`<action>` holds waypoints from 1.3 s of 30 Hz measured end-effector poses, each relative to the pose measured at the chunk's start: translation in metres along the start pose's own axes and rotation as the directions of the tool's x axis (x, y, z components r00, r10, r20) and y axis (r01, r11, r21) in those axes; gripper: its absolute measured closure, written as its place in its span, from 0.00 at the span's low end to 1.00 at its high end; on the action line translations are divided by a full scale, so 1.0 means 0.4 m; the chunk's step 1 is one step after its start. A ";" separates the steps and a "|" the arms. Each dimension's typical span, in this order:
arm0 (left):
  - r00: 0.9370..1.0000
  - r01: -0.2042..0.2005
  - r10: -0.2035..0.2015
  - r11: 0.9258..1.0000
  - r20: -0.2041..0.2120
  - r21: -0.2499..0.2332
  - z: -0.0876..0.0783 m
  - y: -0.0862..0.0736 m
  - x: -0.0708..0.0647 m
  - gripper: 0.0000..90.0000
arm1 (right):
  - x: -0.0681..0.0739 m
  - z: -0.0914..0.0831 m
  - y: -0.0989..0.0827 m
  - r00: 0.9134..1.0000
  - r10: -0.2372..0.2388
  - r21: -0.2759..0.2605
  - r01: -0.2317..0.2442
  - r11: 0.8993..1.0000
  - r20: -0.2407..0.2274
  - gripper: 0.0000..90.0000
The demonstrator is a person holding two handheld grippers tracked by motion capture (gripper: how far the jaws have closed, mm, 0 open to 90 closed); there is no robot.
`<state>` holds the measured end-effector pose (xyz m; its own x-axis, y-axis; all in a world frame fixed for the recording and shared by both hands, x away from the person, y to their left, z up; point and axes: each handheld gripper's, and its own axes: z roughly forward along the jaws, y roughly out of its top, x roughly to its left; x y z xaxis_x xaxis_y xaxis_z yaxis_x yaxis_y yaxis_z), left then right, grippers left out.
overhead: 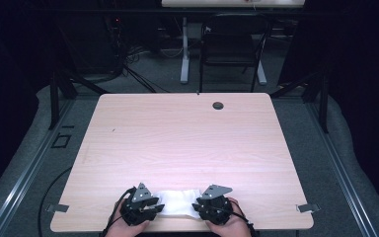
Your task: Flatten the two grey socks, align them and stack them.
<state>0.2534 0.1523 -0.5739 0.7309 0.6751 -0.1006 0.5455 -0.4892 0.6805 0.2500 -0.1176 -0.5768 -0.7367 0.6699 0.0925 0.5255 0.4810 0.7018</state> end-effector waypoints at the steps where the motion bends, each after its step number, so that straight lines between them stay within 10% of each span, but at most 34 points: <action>1: 1.000 0.004 -0.004 1.000 0.000 -0.001 0.000 0.000 0.001 0.72 | -0.001 0.002 0.000 1.000 0.005 -0.005 -0.005 1.000 0.001 0.80; 39: 0.997 0.074 -0.074 0.995 -0.009 -0.066 0.031 0.029 0.054 0.61 | -0.055 0.030 0.036 0.997 0.073 -0.059 -0.073 0.996 -0.006 0.74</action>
<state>0.2807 0.1546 -0.5772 0.6847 0.7144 -0.1447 0.5699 -0.4009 0.7173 0.2788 -0.1187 -0.5771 -0.6988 0.7000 0.1475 0.5518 0.3962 0.7338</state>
